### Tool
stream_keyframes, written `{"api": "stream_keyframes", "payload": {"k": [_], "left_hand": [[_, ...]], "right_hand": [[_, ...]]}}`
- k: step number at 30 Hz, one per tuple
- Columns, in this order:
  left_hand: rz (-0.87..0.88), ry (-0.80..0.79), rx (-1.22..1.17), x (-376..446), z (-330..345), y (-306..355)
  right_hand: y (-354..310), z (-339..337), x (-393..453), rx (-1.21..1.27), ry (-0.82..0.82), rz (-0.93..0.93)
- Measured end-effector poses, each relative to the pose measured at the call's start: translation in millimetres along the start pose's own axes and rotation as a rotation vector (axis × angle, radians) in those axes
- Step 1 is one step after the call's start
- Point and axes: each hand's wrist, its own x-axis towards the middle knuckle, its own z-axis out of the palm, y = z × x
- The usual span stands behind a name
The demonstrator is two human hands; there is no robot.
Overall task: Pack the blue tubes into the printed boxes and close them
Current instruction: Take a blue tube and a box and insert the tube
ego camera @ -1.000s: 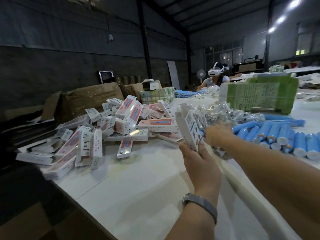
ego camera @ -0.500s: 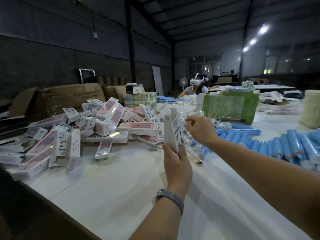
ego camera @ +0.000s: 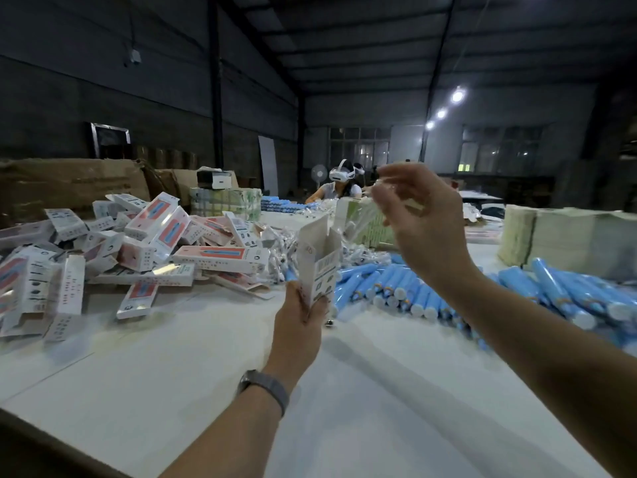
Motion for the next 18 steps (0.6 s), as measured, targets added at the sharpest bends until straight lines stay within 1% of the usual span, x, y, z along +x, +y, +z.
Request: {"api": "stream_keyframes", "payload": {"k": [2,4,7,9,11,13,16,18], "left_hand": [[-0.035,-0.063,-0.013,-2.7,0.1,3.8],[-0.037,-0.104,0.024,-4.7,-0.2,8.1],[-0.008,-0.116,0.054,-6.7,0.2,12.0],[-0.038,-0.121,0.035,-7.2,0.7,12.5],[-0.064,-0.129,0.009,-7.3,1.3,12.1],[-0.073,-0.129,-0.012,-7.0,1.9,12.3],[-0.059,-0.169,-0.038,-7.2,2.0,11.2],[-0.015,-0.214,-0.015,-7.6,1.2,10.3]], "right_hand": [[0.6,2.0,-8.5,-0.023,-0.038,-0.032],[7.3,5.8,-15.9,-0.122,-0.074,-0.110],[22.0,12.9,-27.2,-0.231,-0.145,-0.154],[31.0,17.4,-32.9,-0.306,-0.168,-0.170],[39.8,22.7,-37.3,-0.440,-0.185,-0.213],[46.0,27.8,-43.4,-0.511,-0.197,-0.205],[51.8,32.6,-50.9,-0.461,-0.200,-0.145],[54.9,36.2,-53.0,-0.365,-0.162,-0.073]]}}
